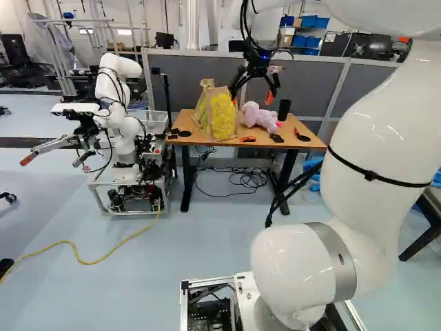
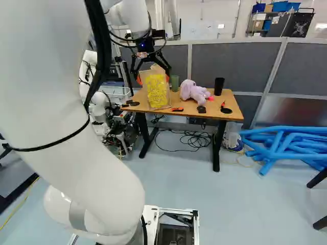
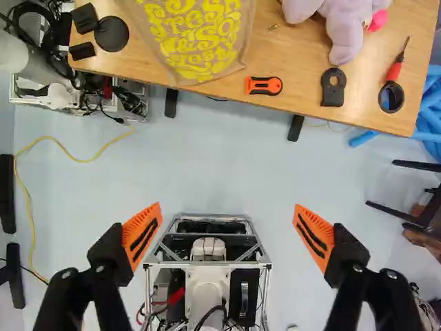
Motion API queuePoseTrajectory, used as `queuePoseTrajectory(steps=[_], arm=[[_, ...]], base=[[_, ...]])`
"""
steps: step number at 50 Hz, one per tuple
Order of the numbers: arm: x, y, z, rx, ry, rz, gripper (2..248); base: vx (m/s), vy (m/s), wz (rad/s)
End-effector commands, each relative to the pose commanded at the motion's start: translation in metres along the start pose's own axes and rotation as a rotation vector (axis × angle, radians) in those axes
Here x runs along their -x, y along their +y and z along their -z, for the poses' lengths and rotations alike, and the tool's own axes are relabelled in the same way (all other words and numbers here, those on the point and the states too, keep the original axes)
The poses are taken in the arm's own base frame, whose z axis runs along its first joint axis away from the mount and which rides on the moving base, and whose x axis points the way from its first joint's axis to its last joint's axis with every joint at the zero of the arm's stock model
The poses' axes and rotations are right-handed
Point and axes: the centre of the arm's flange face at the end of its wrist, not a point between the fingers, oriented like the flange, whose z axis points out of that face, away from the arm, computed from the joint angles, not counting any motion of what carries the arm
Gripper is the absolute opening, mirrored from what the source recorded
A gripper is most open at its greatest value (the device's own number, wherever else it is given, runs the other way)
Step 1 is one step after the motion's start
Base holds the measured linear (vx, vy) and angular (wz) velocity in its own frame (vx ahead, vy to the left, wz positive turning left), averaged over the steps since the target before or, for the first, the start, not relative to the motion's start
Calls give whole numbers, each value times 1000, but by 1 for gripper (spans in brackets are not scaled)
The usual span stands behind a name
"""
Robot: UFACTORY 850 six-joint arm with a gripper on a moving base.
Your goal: Pick up the bag on the ground and place it on the table
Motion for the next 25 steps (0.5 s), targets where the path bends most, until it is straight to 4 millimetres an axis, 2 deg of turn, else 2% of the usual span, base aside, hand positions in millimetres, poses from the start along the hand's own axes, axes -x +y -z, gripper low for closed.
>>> queuePoseTrajectory(steps=[25], arm=[[14,-5,-35,-4,98,-2,247]], base=[[0,0,0]])
